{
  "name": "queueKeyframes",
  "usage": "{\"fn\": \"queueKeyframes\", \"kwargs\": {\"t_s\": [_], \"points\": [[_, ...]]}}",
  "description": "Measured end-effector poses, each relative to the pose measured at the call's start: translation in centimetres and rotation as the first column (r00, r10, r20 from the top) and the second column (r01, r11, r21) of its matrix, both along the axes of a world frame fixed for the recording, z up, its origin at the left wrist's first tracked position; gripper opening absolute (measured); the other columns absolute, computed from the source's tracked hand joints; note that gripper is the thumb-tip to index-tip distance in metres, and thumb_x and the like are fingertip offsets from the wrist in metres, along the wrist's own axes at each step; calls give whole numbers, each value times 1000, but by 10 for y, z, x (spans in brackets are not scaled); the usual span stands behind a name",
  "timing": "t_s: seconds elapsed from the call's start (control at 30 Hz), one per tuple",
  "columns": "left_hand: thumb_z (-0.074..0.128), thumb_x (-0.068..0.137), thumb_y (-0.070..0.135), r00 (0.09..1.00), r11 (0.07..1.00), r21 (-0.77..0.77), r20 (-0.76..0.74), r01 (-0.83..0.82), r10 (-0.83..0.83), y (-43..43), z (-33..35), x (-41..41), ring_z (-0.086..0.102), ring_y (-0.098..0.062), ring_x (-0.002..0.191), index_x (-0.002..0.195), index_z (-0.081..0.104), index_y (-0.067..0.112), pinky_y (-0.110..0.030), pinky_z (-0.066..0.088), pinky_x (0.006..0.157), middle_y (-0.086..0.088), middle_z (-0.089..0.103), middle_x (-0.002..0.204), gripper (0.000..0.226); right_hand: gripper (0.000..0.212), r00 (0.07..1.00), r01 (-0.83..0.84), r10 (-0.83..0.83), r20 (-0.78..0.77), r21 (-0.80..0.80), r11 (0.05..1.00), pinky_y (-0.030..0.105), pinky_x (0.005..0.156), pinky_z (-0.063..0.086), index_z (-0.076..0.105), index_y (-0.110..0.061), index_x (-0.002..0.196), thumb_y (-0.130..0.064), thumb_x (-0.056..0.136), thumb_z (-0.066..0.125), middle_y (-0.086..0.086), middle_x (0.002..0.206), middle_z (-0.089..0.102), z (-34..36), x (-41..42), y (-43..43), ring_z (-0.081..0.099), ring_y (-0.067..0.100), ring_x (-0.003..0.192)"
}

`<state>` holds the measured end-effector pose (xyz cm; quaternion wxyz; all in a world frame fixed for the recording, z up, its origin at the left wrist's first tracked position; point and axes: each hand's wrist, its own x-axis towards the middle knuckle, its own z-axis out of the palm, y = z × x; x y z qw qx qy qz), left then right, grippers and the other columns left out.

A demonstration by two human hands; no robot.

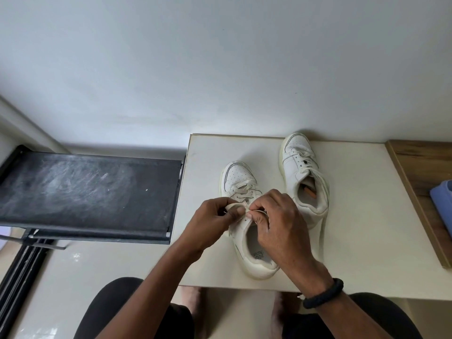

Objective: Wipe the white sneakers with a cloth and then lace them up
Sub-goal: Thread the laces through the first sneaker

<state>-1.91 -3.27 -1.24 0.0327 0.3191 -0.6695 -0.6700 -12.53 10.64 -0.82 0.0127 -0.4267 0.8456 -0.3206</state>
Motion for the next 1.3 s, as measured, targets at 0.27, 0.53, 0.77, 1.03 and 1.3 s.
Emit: {"fn": "queueKeyframes", "kwargs": {"t_s": [0.27, 0.53, 0.77, 1.03, 1.3], "points": [[66, 97, 37, 997, 996, -21, 2, -82, 82, 10, 1, -4, 59, -11, 77, 88, 77, 22, -34, 49, 75, -3, 72, 83, 20, 5, 998, 49, -48, 40, -30, 998, 34, 69, 51, 61, -22, 87, -25, 89, 65, -10, 91, 57, -5, 8, 1, 52, 15, 87], [59, 102, 27, 984, 980, -89, -31, -179, 177, 25, 3, -6, 60, -7, 71, 87, 73, 14, -15, 46, 61, -10, 73, 82, 24, 7, 997, 80, -80, -20, -19, 997, 33, 69, 50, 60, -22, 88, -24, 90, 67, -7, 90, 56, -3, 12, -1, 52, 17, 84], [57, 103, 26, 949, 947, -67, -57, -313, 309, 32, 0, -11, 67, -16, 79, 91, 75, 14, -36, 53, 75, -10, 75, 85, 24, 16, 998, 37, -35, -60, 33, 999, 33, 73, 52, 61, -23, 95, -36, 96, 52, -6, 97, 58, -2, 7, 0, 54, 16, 89], [52, 105, 26, 867, 868, 96, -66, -487, 494, 24, -6, -11, 70, -22, 89, 95, 69, 7, -39, 54, 76, -9, 74, 92, 28, 10, 999, 6, -5, -49, 21, 1000, 34, 71, 54, 62, -24, 97, -32, 91, 65, -7, 98, 59, -2, 5, 3, 56, 18, 89], [54, 105, 27, 783, 785, 142, -84, -602, 616, 12, -5, -11, 64, -18, 88, 91, 67, 13, -41, 53, 86, 0, 68, 88, 24, 8, 999, 3, -2, -48, 26, 1000, 34, 70, 53, 61, -25, 94, -31, 92, 66, -8, 97, 59, -4, 4, 4, 54, 16, 87]]}}
